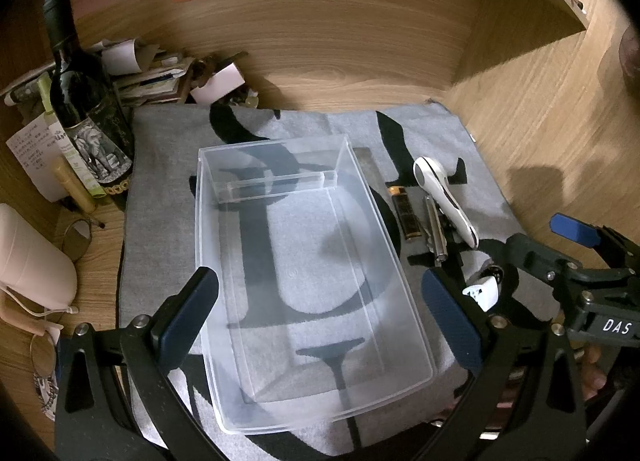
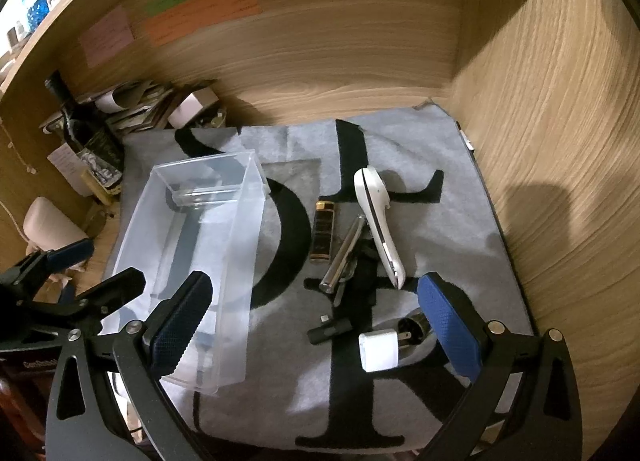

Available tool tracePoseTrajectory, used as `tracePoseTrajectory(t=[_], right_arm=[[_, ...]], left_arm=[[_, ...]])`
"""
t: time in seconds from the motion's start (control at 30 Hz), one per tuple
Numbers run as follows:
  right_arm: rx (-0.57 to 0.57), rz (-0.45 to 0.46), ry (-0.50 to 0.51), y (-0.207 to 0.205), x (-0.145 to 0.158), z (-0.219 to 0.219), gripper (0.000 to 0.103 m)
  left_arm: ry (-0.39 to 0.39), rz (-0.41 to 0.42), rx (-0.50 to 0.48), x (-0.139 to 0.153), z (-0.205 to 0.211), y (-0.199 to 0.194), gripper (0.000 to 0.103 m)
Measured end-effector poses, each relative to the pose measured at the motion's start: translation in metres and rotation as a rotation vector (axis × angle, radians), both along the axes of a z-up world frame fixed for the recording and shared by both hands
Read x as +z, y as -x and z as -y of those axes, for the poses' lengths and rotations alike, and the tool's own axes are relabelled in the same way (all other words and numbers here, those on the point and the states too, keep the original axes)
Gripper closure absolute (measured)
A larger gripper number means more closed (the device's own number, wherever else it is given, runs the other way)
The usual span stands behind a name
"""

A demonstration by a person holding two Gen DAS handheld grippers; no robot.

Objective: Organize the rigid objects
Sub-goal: 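Move both tools toward the clear plastic box on the mat, then grasp the clear box wall with the left tool while the right tool grasps the white massager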

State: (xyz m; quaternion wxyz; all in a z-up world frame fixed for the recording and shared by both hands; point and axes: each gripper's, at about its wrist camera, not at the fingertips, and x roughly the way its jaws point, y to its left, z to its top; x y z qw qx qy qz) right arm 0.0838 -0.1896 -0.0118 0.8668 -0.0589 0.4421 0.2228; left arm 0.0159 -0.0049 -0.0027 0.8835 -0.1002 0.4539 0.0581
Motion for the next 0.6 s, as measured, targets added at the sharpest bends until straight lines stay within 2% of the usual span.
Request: tracePoseTrajectory(t=[0.07,0.13,0.17,0.37,0.43,0.53,0.6], right_arm=[[-0.002,0.008,0.001,-0.002,0.001,0.002,0.000],[-0.005,0.018,0.009,-0.005,0.002,0.003,0.001],[-0.005,0.021,0.012,-0.007,0.002,0.004,0.002],[-0.014,0.043,0.026,-0.020,0.006,0.008,0.005],[-0.018,0.046,0.040,-0.026,0.004,0.009,0.006],[-0.022,0.036,0.048,-0.038,0.001,0.011,0.016],[-0.024,0.020,0.050,-0.046,-0.002,0.012,0.021]], left_arm=[[-0.003,0.004,0.015,0.001,-0.003,-0.004,0.001],[0.002,0.004,0.024,0.001,-0.008,-0.005,0.016],[0.005,-0.003,0.029,0.000,-0.011,-0.006,0.019],[0.007,-0.015,0.092,-0.003,-0.032,-0.009,0.027],[0.004,-0.027,0.117,-0.006,-0.040,-0.011,0.035],[0.011,-0.054,0.156,-0.011,-0.055,-0.014,0.046],[0.018,-0.068,0.180,-0.015,-0.065,-0.015,0.050]])
